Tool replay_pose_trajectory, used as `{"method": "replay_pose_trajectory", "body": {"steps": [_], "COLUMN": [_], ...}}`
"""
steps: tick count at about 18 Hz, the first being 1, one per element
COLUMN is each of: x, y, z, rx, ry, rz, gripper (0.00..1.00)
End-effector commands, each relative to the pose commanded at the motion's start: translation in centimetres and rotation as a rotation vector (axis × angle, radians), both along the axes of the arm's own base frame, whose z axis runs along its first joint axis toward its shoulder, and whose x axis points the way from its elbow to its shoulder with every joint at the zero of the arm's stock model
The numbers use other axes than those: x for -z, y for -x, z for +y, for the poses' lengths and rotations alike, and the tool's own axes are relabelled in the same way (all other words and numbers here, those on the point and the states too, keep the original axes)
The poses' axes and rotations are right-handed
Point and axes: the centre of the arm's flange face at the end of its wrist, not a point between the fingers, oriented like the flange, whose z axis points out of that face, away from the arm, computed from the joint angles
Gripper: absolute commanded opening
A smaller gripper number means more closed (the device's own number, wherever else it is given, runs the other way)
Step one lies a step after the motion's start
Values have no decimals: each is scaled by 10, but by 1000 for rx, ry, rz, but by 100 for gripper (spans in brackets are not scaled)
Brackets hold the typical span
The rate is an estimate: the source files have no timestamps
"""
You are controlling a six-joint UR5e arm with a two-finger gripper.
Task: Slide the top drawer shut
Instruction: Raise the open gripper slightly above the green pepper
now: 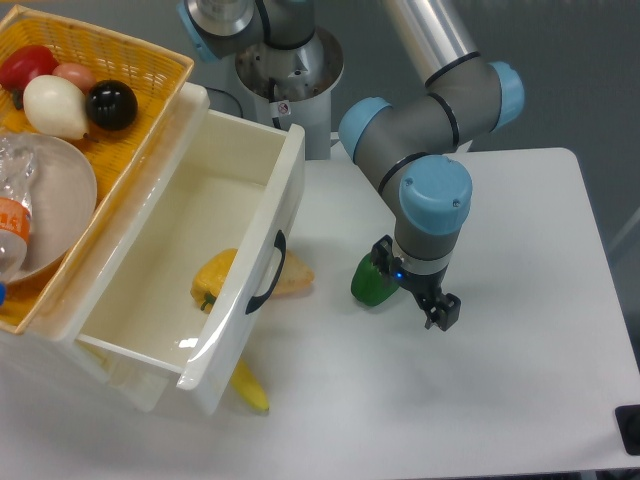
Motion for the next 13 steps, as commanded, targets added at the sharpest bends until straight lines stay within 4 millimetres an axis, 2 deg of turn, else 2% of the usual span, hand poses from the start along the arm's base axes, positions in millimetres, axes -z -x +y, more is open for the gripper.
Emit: {"method": "replay_pose_trajectory", "body": {"steps": [5,8,13], "x": [-1,9,1], "y": [-5,-8,-13], "z": [1,0,0], "rx": [1,-9,-74], "ry": [-23,-35,-52], "rz": [-17,-34,-28], "gripper": [100,100,100]}}
